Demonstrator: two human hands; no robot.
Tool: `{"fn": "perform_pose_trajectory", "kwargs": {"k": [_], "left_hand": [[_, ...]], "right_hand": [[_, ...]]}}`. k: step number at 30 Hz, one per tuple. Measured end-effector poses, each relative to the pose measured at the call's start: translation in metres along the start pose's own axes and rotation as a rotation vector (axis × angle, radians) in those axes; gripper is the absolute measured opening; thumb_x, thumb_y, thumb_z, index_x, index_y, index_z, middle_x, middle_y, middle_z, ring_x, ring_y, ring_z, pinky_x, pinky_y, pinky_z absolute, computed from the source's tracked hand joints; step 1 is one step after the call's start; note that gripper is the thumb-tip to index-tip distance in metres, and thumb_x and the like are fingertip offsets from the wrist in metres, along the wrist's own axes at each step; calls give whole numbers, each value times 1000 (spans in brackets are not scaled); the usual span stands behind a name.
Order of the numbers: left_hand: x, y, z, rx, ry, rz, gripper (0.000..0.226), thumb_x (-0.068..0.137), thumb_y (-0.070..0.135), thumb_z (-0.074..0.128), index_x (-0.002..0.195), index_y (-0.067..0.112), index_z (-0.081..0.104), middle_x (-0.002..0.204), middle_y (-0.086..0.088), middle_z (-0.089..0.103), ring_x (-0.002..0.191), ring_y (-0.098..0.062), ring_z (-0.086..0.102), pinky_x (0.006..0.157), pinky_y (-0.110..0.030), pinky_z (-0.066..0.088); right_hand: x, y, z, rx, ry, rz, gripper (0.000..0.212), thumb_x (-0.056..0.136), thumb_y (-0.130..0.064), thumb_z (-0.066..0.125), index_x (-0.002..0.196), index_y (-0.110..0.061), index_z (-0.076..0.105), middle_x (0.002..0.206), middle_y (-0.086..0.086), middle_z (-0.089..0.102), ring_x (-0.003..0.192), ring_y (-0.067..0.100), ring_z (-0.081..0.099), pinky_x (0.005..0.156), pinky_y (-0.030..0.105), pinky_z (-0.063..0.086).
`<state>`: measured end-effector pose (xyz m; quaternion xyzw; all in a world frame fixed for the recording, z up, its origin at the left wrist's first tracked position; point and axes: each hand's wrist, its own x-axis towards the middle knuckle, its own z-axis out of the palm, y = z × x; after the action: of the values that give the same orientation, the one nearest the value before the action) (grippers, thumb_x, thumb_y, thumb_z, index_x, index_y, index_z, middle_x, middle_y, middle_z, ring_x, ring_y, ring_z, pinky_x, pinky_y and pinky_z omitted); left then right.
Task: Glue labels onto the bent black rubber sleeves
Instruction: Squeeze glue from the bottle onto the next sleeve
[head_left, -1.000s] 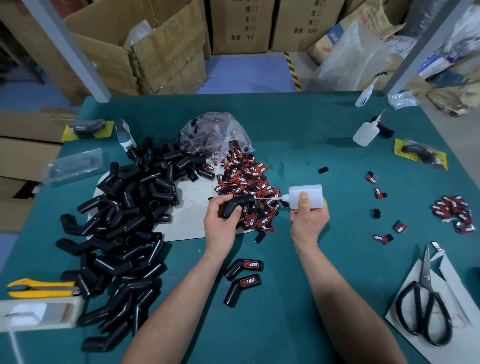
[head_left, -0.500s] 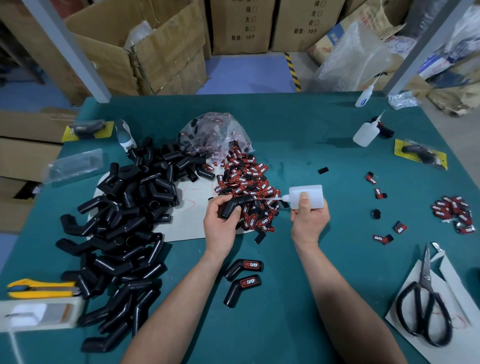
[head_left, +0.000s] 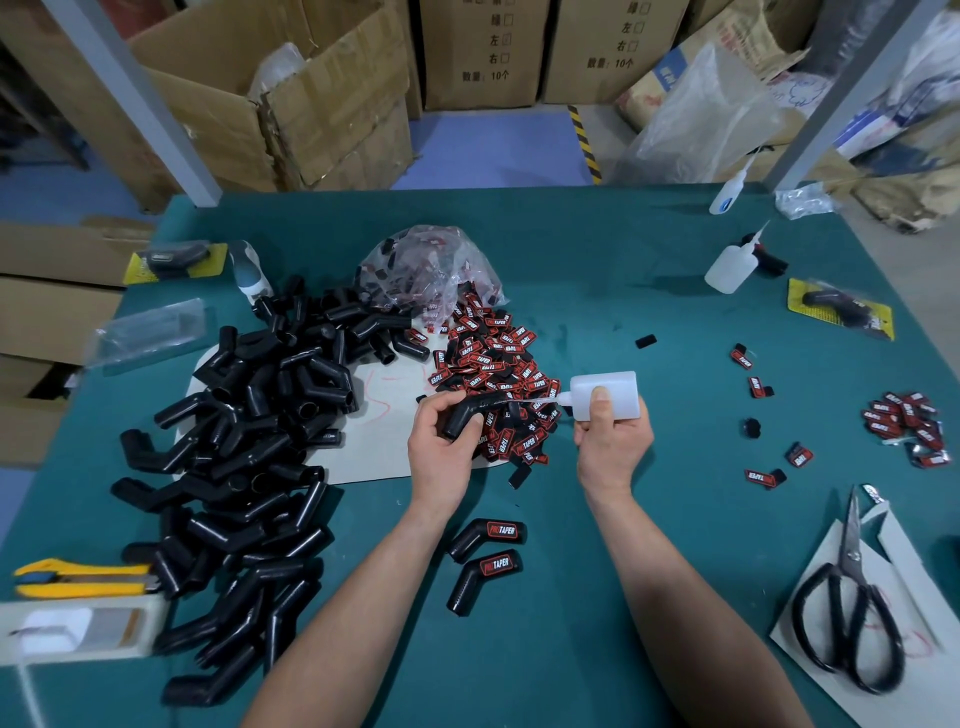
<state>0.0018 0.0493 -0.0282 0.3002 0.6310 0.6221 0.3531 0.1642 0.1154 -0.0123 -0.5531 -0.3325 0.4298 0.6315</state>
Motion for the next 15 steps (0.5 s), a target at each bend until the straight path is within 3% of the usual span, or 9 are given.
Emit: {"fn": "perform_pose_trajectory", "kwargs": {"k": [5, 11, 15], "left_hand": [[-1, 1, 0, 5, 13, 13, 43, 88, 3, 76, 103, 43, 68, 107, 8, 72, 97, -5, 67, 89, -17, 52], [-1, 2, 0, 14, 16, 14, 38, 88, 1, 75, 106, 34, 68, 110, 0, 71, 97, -6, 67, 88, -17, 52], [0, 4, 2, 20, 18, 54, 50, 88, -2, 75, 101, 45, 69, 113, 1, 69, 104, -11, 66, 95, -21, 51]], "right_hand": [[1, -3, 0, 4, 22, -6, 15, 86, -26, 64, 81, -17, 53, 54, -9, 56, 38, 10, 45, 35, 20, 36], [3, -4, -2, 6, 41, -5, 15, 85, -26, 64, 82, -16, 53, 62, 0, 54, 40, 11, 46, 36, 20, 37], [3, -3, 0, 18, 43, -5, 16, 83, -26, 64, 80, -17, 52, 57, -9, 54, 39, 11, 45, 35, 21, 36]]}}
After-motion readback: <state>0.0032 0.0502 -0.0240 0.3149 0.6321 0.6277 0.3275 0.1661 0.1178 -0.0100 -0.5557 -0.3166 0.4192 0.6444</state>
